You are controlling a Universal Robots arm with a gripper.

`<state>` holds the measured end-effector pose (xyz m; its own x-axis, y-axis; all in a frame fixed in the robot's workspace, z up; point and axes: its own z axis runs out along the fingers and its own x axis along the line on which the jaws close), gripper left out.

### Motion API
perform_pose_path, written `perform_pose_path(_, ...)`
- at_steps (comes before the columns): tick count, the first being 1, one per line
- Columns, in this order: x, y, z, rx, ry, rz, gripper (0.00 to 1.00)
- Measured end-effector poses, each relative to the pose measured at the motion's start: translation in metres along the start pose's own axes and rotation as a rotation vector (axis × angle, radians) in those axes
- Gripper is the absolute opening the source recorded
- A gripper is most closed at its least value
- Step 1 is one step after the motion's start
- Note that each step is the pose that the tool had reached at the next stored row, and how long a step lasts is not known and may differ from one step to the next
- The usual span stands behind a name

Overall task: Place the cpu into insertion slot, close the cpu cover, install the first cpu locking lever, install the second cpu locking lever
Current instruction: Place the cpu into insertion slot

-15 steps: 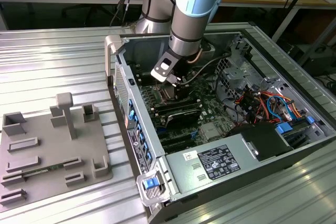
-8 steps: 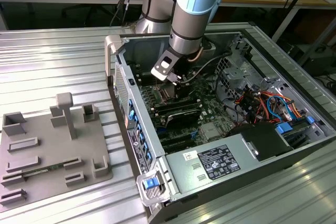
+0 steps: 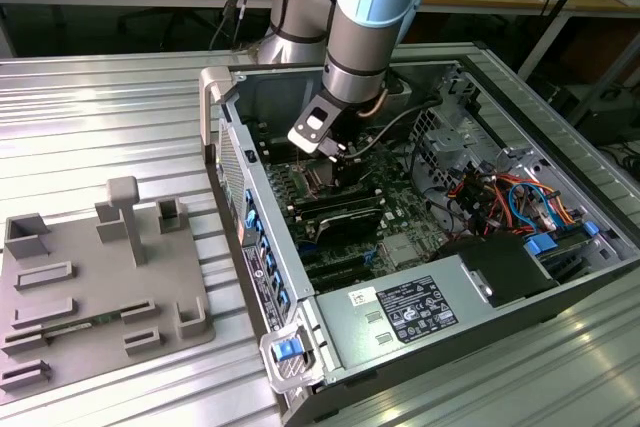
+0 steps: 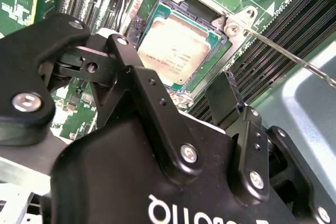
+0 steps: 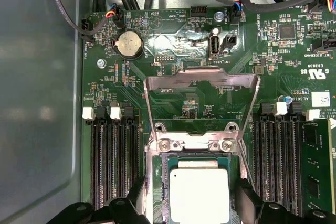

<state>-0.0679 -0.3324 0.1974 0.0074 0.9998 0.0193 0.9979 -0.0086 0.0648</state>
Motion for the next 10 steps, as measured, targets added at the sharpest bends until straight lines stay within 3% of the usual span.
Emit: perform_pose_path(10, 0.0000, -0.0006, -0.0002, 0.0002, -0.0002, 0.000, 0.76)
